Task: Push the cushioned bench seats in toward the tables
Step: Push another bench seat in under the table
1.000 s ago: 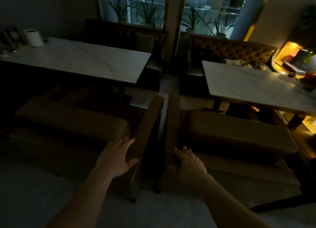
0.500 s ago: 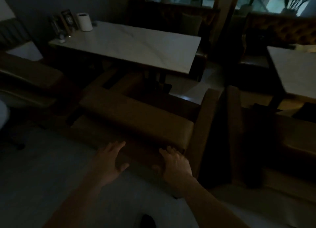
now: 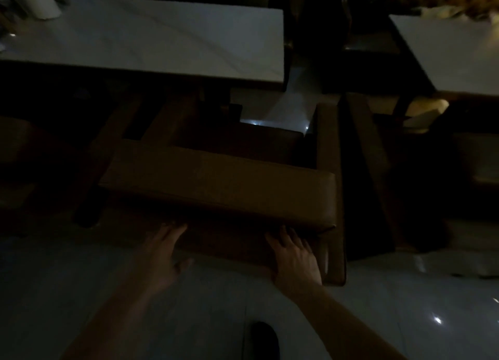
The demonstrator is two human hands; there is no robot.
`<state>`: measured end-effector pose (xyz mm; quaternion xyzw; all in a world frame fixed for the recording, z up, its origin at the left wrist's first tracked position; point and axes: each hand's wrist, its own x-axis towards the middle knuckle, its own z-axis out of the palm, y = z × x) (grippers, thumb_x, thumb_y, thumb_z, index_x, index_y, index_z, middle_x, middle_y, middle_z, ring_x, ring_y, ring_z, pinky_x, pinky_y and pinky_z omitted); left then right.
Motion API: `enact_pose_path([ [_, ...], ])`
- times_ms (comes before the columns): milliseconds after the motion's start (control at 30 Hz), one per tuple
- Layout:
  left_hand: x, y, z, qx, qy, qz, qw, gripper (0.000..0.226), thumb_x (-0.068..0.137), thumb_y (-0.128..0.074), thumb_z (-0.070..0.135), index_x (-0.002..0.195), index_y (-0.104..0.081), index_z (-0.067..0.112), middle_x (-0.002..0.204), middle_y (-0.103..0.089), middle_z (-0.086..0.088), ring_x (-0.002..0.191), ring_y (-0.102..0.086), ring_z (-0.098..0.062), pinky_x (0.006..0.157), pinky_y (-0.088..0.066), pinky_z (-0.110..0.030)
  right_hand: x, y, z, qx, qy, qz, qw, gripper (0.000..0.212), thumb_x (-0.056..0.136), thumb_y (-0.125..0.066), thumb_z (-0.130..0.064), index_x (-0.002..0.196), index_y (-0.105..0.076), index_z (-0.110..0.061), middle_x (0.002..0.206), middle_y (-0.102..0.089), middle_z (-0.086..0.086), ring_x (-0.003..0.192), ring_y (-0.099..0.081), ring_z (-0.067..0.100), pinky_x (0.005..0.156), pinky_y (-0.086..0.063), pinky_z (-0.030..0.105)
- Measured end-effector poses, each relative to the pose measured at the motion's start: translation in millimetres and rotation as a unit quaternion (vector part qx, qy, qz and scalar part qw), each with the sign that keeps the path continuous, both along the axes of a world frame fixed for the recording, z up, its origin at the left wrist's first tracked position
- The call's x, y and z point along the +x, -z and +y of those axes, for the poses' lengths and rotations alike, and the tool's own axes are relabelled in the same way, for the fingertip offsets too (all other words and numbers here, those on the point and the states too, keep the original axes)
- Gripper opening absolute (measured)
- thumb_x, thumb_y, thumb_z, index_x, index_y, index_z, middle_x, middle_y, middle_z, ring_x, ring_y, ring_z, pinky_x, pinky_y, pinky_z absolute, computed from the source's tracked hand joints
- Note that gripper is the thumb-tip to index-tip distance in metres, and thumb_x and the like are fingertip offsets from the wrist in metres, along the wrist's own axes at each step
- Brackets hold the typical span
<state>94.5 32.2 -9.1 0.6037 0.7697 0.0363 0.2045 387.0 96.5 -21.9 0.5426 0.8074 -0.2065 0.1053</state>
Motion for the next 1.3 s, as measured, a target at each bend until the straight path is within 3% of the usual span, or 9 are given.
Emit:
enact_pose_path([
  [100,-24.0,17.8,6.4,0.018,0.052,0.024,0.998,0.085,0.079,-0.073,0.052,0.151,-0.034,0.029,0.159,-0.028,-0.003,0.146,-0.024,-0.028,0.114,-0.026,-0.044,-6.4,14.5,-11.7,0.023,0.042,-0.021,0.999,0.092,0.088,-0.062,-0.051,0.156,-0.002,-0.036,0.166,-0.001,0.011,0.151,-0.001,0.035,0.121,-0.014,0.053],
  [433,-73.2,66.3,17.9,0.053,0.173,0.076,0.981,0.091,0.080,-0.066,0.060,0.154,-0.022,0.033,0.160,-0.026,-0.003,0.147,-0.021,-0.028,0.117,-0.020,-0.044,-36.5,51.2,-33.6,0.053,0.124,-0.050,0.990,0.098,0.090,-0.058,-0.056,0.150,0.018,-0.044,0.164,0.007,0.019,0.149,0.007,0.045,0.117,-0.013,0.066],
  [733,-68.4,87.7,28.9,0.125,0.167,0.063,0.976,0.069,0.080,-0.073,0.044,0.141,-0.051,0.022,0.149,-0.046,-0.007,0.139,-0.036,-0.034,0.111,-0.033,-0.054,-52.2,68.5,-28.2,0.105,0.161,-0.053,0.980,0.076,0.095,-0.045,-0.059,0.154,0.001,-0.045,0.161,-0.002,0.028,0.146,0.000,0.053,0.112,-0.013,0.073],
  [900,-65.7,95.7,34.7,0.137,0.172,0.065,0.973,0.067,0.072,-0.083,0.035,0.133,-0.059,0.016,0.139,-0.056,-0.012,0.132,-0.046,-0.039,0.096,-0.047,-0.055,-53.8,78.0,-25.9,0.113,0.162,-0.064,0.978,0.074,0.094,-0.044,-0.059,0.155,-0.005,-0.042,0.159,-0.011,0.031,0.144,-0.004,0.056,0.110,-0.014,0.076],
  [1067,-69.4,96.6,37.7,0.121,0.172,0.071,0.975,0.066,0.073,-0.080,0.039,0.132,-0.059,0.019,0.140,-0.056,-0.009,0.131,-0.047,-0.037,0.083,-0.053,-0.055,-51.9,80.4,-24.8,0.113,0.161,-0.062,0.979,0.075,0.093,-0.047,-0.058,0.155,-0.007,-0.042,0.158,-0.013,0.032,0.143,-0.006,0.058,0.108,-0.016,0.077],
  [1300,-63.3,95.6,43.5,0.106,0.154,0.060,0.981,0.065,0.076,-0.078,0.039,0.135,-0.054,0.024,0.144,-0.052,-0.006,0.136,-0.041,-0.035,0.089,-0.052,-0.056,-47.7,77.2,-15.9,0.107,0.151,-0.046,0.982,0.071,0.097,-0.041,-0.054,0.154,-0.001,-0.044,0.160,-0.002,0.029,0.145,0.004,0.055,0.111,-0.009,0.075],
])
